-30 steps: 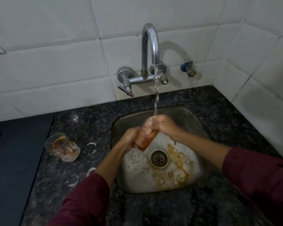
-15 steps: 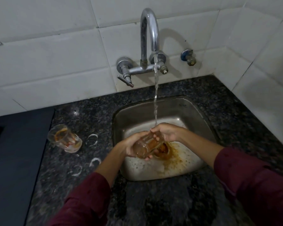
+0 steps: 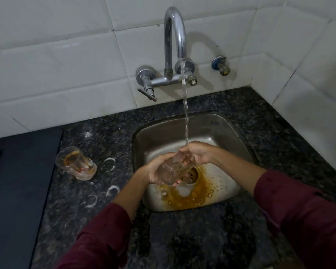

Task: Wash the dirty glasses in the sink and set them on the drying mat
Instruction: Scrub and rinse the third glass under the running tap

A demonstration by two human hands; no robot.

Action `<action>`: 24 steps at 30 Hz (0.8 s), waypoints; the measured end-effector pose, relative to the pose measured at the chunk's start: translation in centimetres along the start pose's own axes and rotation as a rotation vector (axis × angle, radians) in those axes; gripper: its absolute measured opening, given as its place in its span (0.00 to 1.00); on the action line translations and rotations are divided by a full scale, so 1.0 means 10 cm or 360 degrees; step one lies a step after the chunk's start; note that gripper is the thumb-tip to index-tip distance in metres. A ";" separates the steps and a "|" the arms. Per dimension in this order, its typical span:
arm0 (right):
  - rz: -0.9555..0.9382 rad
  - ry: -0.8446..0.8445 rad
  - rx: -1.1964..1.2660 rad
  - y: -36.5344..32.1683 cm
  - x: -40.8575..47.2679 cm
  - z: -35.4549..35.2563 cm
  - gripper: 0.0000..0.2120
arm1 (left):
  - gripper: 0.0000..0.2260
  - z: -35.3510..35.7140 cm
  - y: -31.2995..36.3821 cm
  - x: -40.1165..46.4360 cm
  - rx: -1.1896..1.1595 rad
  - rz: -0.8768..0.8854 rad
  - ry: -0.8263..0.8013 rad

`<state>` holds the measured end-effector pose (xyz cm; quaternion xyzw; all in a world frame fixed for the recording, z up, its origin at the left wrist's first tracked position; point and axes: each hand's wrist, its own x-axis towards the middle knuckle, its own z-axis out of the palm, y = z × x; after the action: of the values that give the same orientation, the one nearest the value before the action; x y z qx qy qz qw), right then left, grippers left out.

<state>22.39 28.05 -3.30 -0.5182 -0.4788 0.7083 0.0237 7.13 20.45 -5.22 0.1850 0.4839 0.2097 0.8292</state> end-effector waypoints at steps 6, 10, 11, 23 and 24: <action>-0.0848 0.0122 -0.0345 -0.15 -0.18 -0.10 0.13 | 0.18 0.07 0.21 -0.06 0.0679 0.0684 0.0285; -0.0976 0.0363 -0.0322 -0.19 -0.21 -0.11 0.16 | 0.19 0.22 0.44 -0.10 0.1642 0.1016 0.0848; -0.0945 0.0501 -0.0324 -0.23 -0.17 -0.10 0.16 | 0.24 0.29 0.45 -0.08 0.1959 0.1011 0.1090; -0.1304 0.0236 -0.0433 -0.38 -0.34 -0.20 0.15 | 0.16 0.09 0.73 -0.25 0.0972 0.0826 0.0218; -0.1327 0.0290 -0.0504 -0.40 -0.32 -0.20 0.16 | 0.15 0.11 0.72 -0.25 0.1002 0.0857 0.0302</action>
<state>23.55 29.84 1.81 -0.3386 -0.7450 0.5077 0.2694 5.75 25.13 0.76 0.5290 0.5329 0.2769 0.5996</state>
